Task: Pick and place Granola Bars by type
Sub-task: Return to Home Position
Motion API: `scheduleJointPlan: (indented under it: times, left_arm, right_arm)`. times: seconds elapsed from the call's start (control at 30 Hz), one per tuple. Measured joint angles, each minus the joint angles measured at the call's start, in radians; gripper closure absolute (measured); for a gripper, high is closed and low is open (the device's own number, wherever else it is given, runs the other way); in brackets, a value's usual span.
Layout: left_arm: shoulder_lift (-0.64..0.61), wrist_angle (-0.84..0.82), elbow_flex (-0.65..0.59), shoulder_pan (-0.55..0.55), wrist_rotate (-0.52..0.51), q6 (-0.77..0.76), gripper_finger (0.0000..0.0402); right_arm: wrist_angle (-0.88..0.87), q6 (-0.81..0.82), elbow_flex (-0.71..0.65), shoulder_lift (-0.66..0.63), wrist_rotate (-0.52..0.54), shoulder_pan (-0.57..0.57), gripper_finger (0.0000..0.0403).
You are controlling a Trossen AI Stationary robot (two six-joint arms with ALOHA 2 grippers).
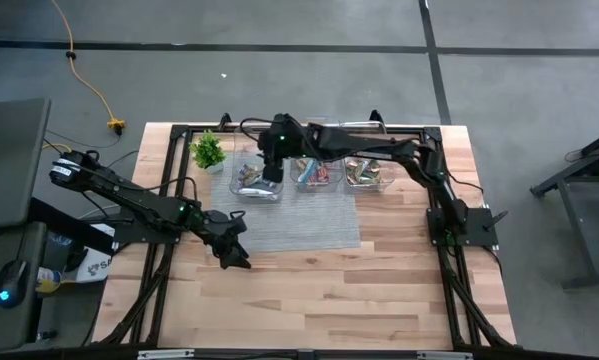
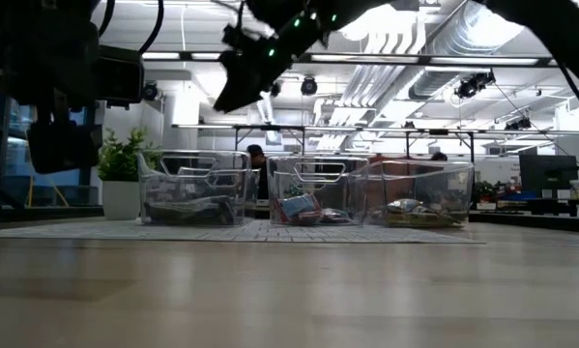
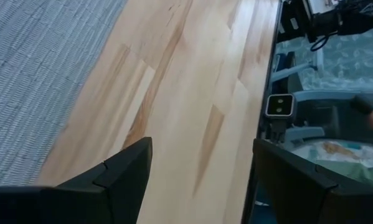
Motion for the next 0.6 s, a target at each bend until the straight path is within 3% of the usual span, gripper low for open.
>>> scheduleJointPlan:
  times: [0.17,0.33,0.47,0.53,0.6]
  left_arm:
    - [0.0,-0.034,-0.001,0.0,0.0,0.035,0.0131]
    - [-0.025,-0.034,-0.001,0.019,0.003,0.094,0.0131]
    - [-0.113,-0.047,-0.002,0.098,0.04,0.173,0.0131]
    - [-0.186,-0.075,-0.002,0.147,0.049,0.214,0.0131]
    - [-0.269,-0.121,-0.002,0.193,0.04,0.254,0.0131]
  right_arm:
    - [-0.233,0.052,0.0,-0.109,0.039,0.009,0.0262]
    - [-0.48,0.15,0.0,-0.237,-0.13,0.008,0.0296]
    - [-0.58,0.22,0.0,-0.345,-0.228,0.009,0.0352]
    - [-0.607,0.232,0.0,-0.4,-0.229,0.017,0.0386]
    - [-0.628,0.236,0.0,-0.45,-0.194,0.033,0.0395]
